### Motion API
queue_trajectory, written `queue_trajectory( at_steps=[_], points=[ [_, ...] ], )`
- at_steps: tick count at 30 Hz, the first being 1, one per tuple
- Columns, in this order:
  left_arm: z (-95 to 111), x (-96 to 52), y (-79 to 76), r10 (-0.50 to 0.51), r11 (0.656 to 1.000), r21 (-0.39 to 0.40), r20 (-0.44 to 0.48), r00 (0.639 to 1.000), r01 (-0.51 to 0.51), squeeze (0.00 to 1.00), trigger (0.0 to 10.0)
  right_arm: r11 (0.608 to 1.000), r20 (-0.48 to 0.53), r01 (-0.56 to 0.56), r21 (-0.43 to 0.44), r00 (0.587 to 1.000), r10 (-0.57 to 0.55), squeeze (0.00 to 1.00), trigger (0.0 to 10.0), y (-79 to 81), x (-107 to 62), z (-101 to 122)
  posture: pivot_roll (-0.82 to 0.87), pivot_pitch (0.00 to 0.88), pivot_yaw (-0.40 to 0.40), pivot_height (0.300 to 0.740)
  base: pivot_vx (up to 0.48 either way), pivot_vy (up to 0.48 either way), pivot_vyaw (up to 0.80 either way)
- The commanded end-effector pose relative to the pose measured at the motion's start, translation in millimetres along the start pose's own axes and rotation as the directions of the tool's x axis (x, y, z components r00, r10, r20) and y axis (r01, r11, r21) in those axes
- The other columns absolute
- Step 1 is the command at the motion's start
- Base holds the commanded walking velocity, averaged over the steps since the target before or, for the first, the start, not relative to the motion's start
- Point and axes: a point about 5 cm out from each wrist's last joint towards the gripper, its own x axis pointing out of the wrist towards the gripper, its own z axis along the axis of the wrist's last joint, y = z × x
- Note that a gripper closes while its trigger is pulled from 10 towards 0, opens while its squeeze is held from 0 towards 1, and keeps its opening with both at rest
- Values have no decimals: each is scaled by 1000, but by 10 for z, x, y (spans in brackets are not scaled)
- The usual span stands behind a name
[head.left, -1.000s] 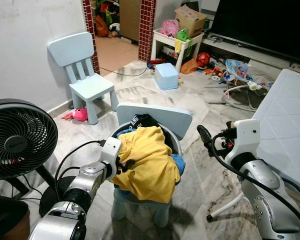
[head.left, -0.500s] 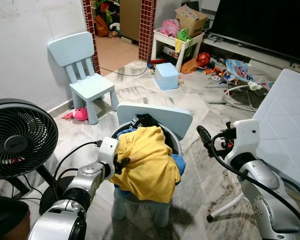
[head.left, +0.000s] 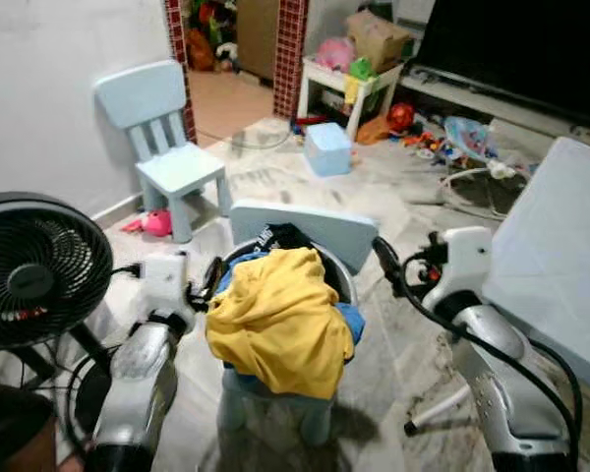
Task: Hang hanger
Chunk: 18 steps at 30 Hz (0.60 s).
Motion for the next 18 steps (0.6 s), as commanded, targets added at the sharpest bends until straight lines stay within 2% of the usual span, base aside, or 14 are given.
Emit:
queue_trajectory(
  at_steps=[1,2,3,4,5,8,18],
  points=[
    [102,-6,20,31,999,13,24,999,-31,1000,10000,1000,12,8,-2,1000,-8,0,10000,-16,28,21,-95,0,-76,740,0,0,0],
    [102,-6,20,31,999,13,24,999,-31,1000,10000,1000,12,8,-2,1000,-8,0,10000,-16,28,21,-95,0,-76,740,0,0,0],
    [106,-15,15,29,999,12,19,999,-30,75,10000,1000,14,8,-2,1000,-8,0,10000,-20,33,24,-95,0,-73,740,0,0,0],
    [106,-15,15,29,999,12,19,999,-30,75,10000,1000,14,8,-2,1000,-8,0,10000,-20,33,24,-95,0,-73,740,0,0,0],
    [134,-41,-18,20,1000,2,15,1000,-20,0,10000,1000,18,10,-4,1000,-10,0,10000,-30,39,26,-96,0,-71,740,0,0,0],
    [199,-75,-108,-8,1000,-20,9,1000,8,0,10000,1000,29,23,-5,999,-23,0,10000,-58,50,24,-97,0,-64,740,0,0,0],
    [273,-91,-149,-17,1000,-14,4,1000,17,0,10000,1000,32,17,2,999,-17,0,10000,-12,67,-12,-91,0,-64,740,0,0,0]
  ],
)
